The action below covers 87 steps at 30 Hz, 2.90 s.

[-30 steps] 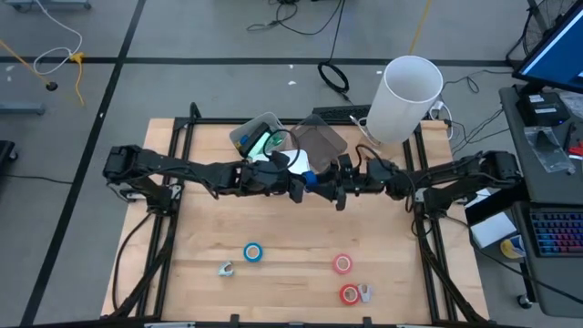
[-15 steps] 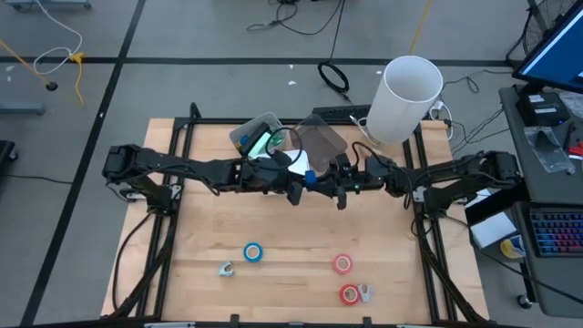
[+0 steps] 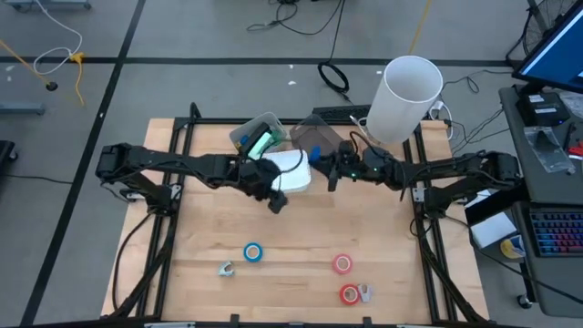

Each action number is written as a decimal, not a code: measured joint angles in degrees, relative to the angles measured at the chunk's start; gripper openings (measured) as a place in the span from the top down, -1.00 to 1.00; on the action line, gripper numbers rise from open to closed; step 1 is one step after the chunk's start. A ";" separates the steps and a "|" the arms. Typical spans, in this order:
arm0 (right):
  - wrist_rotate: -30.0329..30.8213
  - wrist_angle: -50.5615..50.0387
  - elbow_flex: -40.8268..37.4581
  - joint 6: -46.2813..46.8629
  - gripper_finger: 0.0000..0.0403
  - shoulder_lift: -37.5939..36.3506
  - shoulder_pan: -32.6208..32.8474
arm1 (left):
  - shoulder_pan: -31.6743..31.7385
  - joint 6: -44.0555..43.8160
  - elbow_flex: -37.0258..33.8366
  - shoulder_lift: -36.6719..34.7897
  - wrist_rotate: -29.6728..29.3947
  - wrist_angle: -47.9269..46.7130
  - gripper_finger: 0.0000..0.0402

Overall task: Pick and place Stapler, Stapler remover, tape
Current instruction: Put the dark blue tape into the black bin, then put the blue tape into the black bin

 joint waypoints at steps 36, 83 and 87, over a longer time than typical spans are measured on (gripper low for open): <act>8.87 -54.52 29.85 -11.65 0.76 24.33 -13.73 | -8.75 0.93 -0.08 -0.75 -6.56 -23.98 -0.16; 1.35 -58.88 29.67 -12.11 0.32 26.23 -13.73 | -13.63 1.21 -0.06 -0.75 -4.68 -23.63 -0.16; 1.40 -59.11 29.66 -12.86 0.34 24.47 -13.73 | -14.46 -0.24 -0.06 -0.75 -4.68 -23.64 -0.16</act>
